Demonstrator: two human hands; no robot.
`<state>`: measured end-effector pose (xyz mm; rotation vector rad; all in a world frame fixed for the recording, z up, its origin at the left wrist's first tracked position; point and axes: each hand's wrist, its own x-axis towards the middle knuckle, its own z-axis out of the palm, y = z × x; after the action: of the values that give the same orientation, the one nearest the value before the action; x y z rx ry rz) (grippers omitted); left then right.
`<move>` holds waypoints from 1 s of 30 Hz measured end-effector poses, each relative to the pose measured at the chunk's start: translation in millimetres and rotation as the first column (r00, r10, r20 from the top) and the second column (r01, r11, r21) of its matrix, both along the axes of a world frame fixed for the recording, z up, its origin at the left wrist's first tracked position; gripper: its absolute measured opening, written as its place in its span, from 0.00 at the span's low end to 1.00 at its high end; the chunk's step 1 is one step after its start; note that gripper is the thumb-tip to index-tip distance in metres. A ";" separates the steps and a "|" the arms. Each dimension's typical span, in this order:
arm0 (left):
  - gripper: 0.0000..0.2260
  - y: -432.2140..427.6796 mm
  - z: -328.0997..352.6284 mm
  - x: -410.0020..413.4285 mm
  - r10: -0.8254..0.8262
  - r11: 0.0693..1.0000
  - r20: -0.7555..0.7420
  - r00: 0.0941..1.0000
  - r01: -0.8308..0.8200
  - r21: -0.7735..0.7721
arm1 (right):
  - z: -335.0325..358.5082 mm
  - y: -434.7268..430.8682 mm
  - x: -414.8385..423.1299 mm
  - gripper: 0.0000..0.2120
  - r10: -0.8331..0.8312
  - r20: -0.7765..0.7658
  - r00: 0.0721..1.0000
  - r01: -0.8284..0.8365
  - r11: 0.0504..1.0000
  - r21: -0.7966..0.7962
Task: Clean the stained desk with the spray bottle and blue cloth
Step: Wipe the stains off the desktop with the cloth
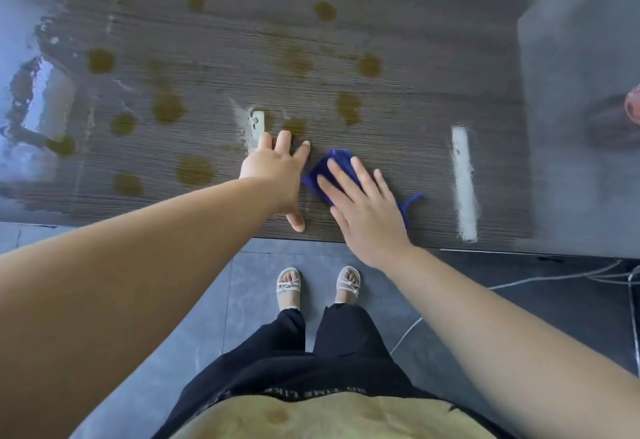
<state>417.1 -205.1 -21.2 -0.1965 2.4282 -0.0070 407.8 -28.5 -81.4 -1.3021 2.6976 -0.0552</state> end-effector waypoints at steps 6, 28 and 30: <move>0.61 -1.5 1.5 -0.2 -0.011 1.000 0.001 1.000 0.011 0.007 | 1.4 63.9 -53.8 0.23 -0.109 0.029 0.994 0.109 0.994 -0.015; 0.61 -3.4 -2.1 3.9 -0.003 1.000 -0.025 1.000 0.004 0.029 | -4.6 17.2 1.4 0.22 0.190 -0.028 0.981 -0.190 0.982 -0.020; 0.61 -4.6 -1.6 4.7 0.004 0.999 -0.030 1.000 -0.003 0.042 | -0.2 42.6 -24.7 0.21 0.358 -0.011 0.934 -0.358 0.934 -0.022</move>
<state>421.7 -209.8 -22.8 -0.1830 2.4560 0.0487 383.1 14.1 -81.6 -1.7800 2.4244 -0.0419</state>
